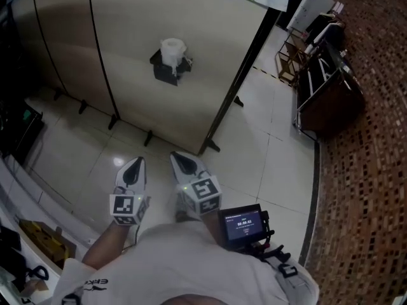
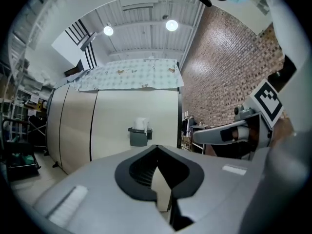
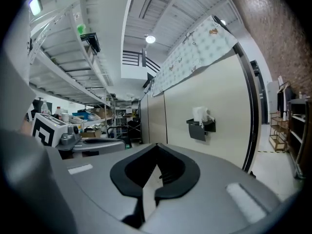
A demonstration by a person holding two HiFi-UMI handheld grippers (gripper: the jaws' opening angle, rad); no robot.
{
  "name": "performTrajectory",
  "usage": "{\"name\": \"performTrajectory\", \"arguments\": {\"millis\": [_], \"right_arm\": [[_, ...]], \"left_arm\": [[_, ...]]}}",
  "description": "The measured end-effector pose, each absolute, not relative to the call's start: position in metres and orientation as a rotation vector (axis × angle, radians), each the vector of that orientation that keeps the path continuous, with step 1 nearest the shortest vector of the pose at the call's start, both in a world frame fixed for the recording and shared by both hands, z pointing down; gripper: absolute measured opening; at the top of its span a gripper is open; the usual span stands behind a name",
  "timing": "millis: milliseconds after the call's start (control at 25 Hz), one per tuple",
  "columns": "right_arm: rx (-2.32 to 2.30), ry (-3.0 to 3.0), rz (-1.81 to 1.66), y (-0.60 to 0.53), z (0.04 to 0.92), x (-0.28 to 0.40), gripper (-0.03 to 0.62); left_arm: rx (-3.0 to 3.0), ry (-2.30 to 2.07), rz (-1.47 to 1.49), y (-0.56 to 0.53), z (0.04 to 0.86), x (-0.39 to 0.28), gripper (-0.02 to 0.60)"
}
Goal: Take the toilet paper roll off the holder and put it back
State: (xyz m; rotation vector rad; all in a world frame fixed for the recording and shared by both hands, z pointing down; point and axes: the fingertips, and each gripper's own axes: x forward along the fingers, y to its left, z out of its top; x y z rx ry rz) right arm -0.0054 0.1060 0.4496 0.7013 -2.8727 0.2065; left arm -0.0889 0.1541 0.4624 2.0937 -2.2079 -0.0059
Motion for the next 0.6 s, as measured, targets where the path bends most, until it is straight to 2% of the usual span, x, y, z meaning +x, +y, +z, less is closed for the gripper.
{"name": "performTrajectory", "arguments": {"millis": [600], "right_arm": [[0.651, -2.891, 0.258, -0.067, 0.439, -0.022, 0.014]], "left_arm": [[2.041, -2.278, 0.052, -0.022, 0.442, -0.115, 0.002]]}}
